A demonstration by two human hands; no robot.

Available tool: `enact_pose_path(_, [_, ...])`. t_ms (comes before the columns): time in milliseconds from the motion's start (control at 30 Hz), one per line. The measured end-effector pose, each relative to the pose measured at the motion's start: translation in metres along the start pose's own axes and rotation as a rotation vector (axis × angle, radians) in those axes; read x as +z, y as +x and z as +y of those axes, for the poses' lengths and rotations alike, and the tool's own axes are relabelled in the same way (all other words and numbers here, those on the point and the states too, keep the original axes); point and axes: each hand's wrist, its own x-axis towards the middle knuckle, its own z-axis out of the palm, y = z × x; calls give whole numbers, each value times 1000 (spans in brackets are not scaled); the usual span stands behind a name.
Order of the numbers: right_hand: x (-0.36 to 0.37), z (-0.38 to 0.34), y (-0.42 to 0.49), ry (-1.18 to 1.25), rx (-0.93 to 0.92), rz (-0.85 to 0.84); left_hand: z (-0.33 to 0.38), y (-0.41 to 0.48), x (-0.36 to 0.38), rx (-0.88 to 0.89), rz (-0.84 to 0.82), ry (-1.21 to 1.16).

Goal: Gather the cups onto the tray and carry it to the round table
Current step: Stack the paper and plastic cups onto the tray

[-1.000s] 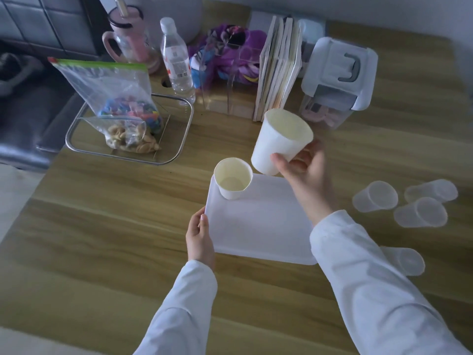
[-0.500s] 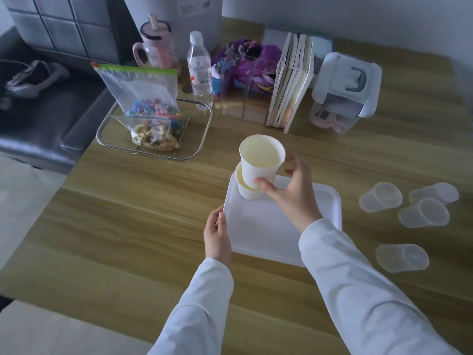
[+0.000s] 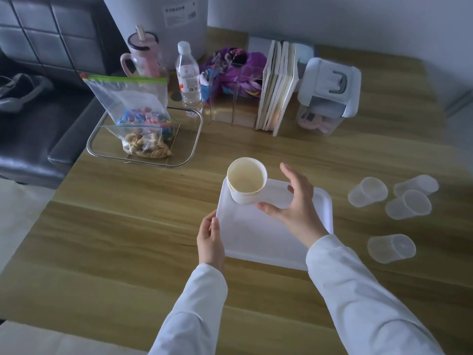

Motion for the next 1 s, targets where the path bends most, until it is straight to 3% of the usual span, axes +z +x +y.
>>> enact_pose_path(300, [-60,40,-17,103,234,247,-8,1,24,4,-37,53])
enact_pose_path(500, [-123,88,-8,-1,340,342,-16,-4,51,4,-5,70])
enact_pose_path(700, [-175,131,21,-297,380,257,-30,-2,71,6,73,65])
enact_pose_path(1000, [-183,167,60,-553,429,-91,-40,-5,90,3,168,41])
